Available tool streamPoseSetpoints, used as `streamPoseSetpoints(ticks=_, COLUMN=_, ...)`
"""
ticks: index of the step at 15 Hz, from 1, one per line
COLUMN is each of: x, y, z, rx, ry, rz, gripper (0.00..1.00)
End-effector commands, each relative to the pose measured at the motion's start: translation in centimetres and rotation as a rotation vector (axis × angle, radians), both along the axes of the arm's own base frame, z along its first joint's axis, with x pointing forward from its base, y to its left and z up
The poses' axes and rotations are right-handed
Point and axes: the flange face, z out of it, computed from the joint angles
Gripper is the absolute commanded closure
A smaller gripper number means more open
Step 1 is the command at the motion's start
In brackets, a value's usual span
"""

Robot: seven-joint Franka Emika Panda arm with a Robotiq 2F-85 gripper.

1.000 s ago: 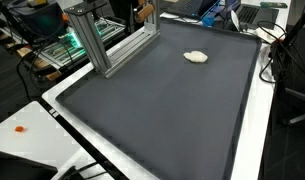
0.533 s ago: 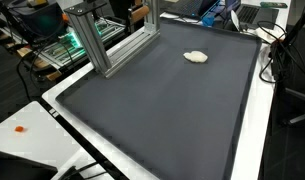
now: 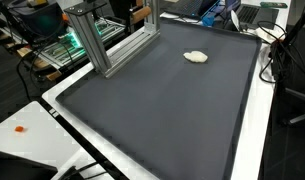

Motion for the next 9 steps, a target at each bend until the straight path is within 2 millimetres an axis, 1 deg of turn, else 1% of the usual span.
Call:
streamPoseSetpoints(ticks=1, x=0.2, y=-0.4, z=3.1, rx=0.022, ry=-0.125, rz=-0.003, gripper=0.0)
streamPoseSetpoints(ticks=3, x=1.2, y=0.0, z=5.0, rx=0.029, ry=-0.25, rz=0.02, gripper=0.0)
streamPoseSetpoints(ticks=6, x=2.7, y=0.6, z=6.8, rx=0.016, ry=-0.419, rz=0.067, gripper=0.0)
streamPoseSetpoints(ticks=9, x=4.5, y=1.5, z=7.5, rx=0.005, ry=-0.602, rz=0.095, gripper=0.0)
